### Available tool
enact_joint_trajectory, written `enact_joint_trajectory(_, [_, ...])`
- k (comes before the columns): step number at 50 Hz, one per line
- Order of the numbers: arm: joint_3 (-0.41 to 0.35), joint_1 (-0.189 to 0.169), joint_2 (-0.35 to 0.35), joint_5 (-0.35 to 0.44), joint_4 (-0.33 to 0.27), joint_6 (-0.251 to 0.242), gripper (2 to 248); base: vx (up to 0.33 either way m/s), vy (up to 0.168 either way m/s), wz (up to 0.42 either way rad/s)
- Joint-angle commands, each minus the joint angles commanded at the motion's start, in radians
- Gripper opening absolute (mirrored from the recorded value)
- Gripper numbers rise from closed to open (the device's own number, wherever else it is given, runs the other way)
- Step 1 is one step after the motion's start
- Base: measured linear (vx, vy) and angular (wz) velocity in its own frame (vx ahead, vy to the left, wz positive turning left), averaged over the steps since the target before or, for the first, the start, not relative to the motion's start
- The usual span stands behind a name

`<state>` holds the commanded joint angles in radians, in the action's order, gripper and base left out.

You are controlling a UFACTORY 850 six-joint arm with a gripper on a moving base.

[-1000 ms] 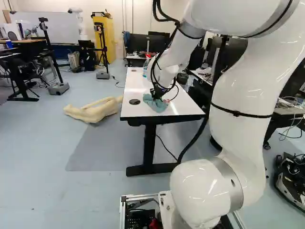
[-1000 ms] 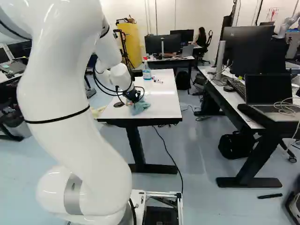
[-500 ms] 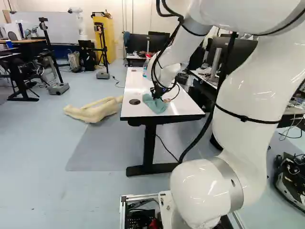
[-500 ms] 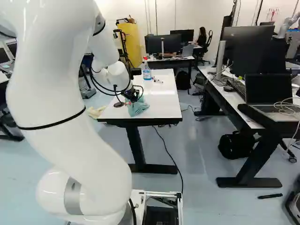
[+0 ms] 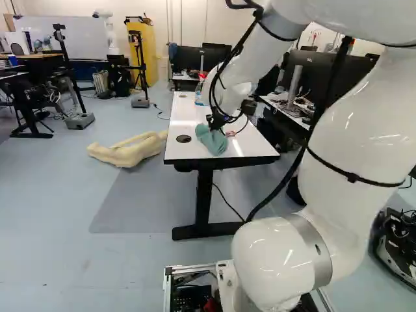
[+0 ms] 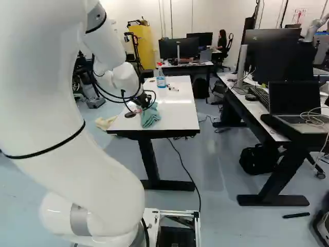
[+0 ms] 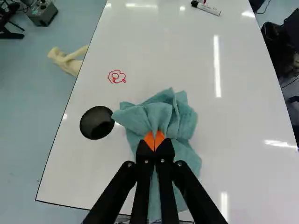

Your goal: Clean the table with the green towel

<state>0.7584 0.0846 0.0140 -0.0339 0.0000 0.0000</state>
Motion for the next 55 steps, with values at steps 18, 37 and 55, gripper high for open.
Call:
enact_joint_trajectory(18, [-0.096, 0.006, -0.104, 0.0, 0.0, 0.0, 21, 0.0, 0.0, 0.0])
enact_joint_trajectory(37, [-0.199, 0.012, -0.215, 0.0, 0.0, 0.0, 21, 0.0, 0.0, 0.0])
enact_joint_trajectory(55, [-0.215, -0.003, -0.234, 0.0, 0.0, 0.0, 21, 0.0, 0.0, 0.0])
